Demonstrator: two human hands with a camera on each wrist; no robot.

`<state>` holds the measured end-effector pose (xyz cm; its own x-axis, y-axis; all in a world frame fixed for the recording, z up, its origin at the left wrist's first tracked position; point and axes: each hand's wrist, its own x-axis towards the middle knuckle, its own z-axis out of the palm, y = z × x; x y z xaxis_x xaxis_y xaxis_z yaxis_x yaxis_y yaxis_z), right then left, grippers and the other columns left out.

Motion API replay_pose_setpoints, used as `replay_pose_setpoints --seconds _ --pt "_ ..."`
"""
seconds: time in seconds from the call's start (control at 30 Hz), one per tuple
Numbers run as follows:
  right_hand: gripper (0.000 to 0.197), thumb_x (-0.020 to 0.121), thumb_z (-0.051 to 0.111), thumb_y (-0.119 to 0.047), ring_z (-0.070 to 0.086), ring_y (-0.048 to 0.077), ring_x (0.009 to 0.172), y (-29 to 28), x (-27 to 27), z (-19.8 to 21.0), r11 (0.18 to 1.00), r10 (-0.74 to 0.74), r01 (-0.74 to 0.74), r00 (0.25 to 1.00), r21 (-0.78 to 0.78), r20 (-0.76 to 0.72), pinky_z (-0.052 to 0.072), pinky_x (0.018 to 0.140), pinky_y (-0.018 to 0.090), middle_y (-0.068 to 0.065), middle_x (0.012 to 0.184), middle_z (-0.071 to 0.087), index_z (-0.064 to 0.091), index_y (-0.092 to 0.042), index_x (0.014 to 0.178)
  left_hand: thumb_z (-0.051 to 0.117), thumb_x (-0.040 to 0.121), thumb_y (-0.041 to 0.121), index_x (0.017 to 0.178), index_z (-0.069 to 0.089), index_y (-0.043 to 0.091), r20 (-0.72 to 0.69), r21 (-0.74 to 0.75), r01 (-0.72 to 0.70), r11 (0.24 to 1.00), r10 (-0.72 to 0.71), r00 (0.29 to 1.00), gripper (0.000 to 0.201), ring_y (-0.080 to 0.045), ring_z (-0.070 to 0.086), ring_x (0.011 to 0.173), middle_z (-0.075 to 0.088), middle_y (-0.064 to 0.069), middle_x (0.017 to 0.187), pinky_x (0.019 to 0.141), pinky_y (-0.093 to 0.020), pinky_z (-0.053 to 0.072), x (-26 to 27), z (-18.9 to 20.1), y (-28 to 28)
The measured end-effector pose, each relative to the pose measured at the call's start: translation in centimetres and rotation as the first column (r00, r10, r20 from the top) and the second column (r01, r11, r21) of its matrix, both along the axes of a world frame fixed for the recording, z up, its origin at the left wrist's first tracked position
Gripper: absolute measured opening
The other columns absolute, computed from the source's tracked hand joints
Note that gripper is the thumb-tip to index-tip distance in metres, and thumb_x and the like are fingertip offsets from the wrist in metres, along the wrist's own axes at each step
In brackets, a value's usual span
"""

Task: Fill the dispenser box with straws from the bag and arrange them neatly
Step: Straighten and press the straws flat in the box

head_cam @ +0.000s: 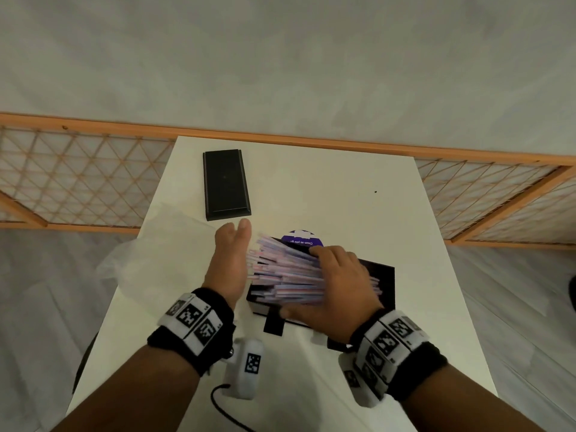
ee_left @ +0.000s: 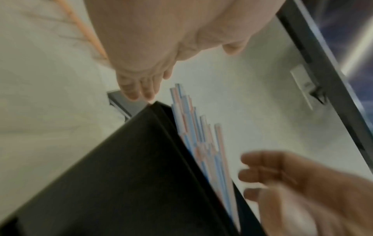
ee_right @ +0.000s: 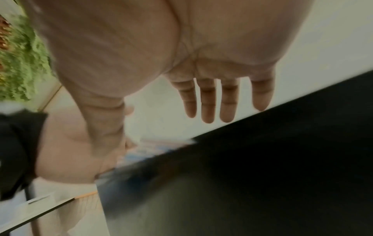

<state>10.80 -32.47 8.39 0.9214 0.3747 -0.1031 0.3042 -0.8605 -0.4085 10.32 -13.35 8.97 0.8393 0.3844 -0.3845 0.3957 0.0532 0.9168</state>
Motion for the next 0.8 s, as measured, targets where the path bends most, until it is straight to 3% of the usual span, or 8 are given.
replay_pose_setpoints --seconds 0.07,0.13,0.2,0.27,0.4,0.5,0.63,0.8 --pt "0.077 0.057 0.059 -0.081 0.051 0.016 0.096 -2.1 -0.6 -0.1 0.999 -0.019 0.017 0.999 0.046 0.041 0.045 0.085 0.035 -0.009 0.106 0.054 0.054 -0.028 0.112 0.039 0.090 0.072 0.142 0.041 0.023 -0.004 -0.104 -0.049 0.993 0.049 0.999 0.071 -0.022 0.049 0.130 0.053 0.005 0.129 0.111 -0.041 0.036 -0.3 -0.3 0.1" --pt "0.064 0.060 0.055 -0.079 0.053 0.015 0.088 -3.4 -1.3 -0.2 1.000 0.002 0.000 0.996 0.022 -0.084 0.046 0.079 0.032 -0.010 0.095 0.056 0.056 -0.028 0.097 0.046 0.087 0.073 0.145 0.039 0.021 0.002 -0.117 -0.072 0.991 0.072 0.997 0.079 -0.023 0.052 0.128 0.055 0.002 0.131 0.110 -0.041 0.039 -0.6 -0.4 -0.3" --pt "0.073 0.061 0.047 -0.082 0.054 0.018 0.096 -3.7 -1.8 -0.7 0.993 0.070 -0.088 0.975 -0.079 -0.209 0.047 0.085 0.035 -0.007 0.103 0.057 0.058 -0.027 0.107 0.051 0.067 0.079 0.145 0.040 0.020 0.012 -0.146 -0.105 0.984 0.108 0.994 0.098 -0.023 0.059 0.120 0.059 -0.003 0.130 0.109 -0.046 0.044 -1.0 -1.0 -1.0" --pt "0.080 0.062 0.043 -0.081 0.051 0.021 0.110 -3.2 -1.9 -1.3 0.980 0.112 -0.144 0.969 -0.135 -0.221 0.045 0.095 0.038 -0.006 0.116 0.055 0.054 -0.030 0.123 0.055 0.063 0.078 0.142 0.041 0.022 0.000 -0.204 -0.141 0.969 0.144 0.990 0.098 -0.022 0.066 0.110 0.064 -0.004 0.125 0.104 -0.050 0.049 -1.3 -1.6 -1.7" --pt "0.065 0.074 0.056 -0.070 0.052 0.022 0.118 -2.5 -1.8 -1.0 0.975 0.135 -0.174 0.959 -0.140 -0.251 0.042 0.101 0.038 -0.007 0.124 0.058 0.055 -0.030 0.125 0.053 0.097 0.053 0.141 0.038 0.018 -0.018 -0.152 -0.144 0.978 0.143 0.990 0.059 -0.018 0.066 0.101 0.064 -0.004 0.121 0.094 -0.046 0.054 -1.5 -2.1 -2.7" --pt "0.063 0.076 0.055 -0.070 0.048 0.026 0.124 -2.0 -1.7 -0.7 0.931 0.107 -0.185 0.962 -0.315 -0.251 0.035 0.106 0.043 -0.006 0.131 0.054 0.053 -0.029 0.124 0.050 0.101 0.046 0.143 0.035 0.020 -0.034 -0.096 -0.111 0.989 0.108 0.994 0.052 -0.013 0.062 0.102 0.060 0.001 0.122 0.089 -0.036 0.049 -1.5 -2.4 -2.7" --pt "0.061 0.084 0.056 -0.062 0.042 0.029 0.122 -0.6 -1.9 -0.7 0.920 0.195 -0.272 0.942 -0.282 -0.273 0.034 0.101 0.042 0.000 0.133 0.047 0.050 -0.025 0.132 0.049 0.100 0.050 0.147 0.028 0.022 -0.069 -0.007 -0.045 0.999 0.044 0.997 0.059 -0.022 0.057 0.116 0.051 -0.003 0.138 0.094 -0.035 0.046 -1.8 -2.3 -2.8" --pt "0.043 0.085 0.056 -0.055 0.057 0.027 0.109 -1.4 -1.2 -1.0 0.941 0.130 -0.231 0.922 -0.249 -0.366 0.049 0.091 0.037 0.001 0.115 0.060 0.058 -0.023 0.115 0.042 0.099 0.057 0.149 0.022 0.023 -0.116 0.067 0.060 0.996 -0.052 0.992 0.064 -0.021 0.056 0.115 0.051 -0.003 0.139 0.091 -0.033 0.043 -1.7 -2.2 -2.7"
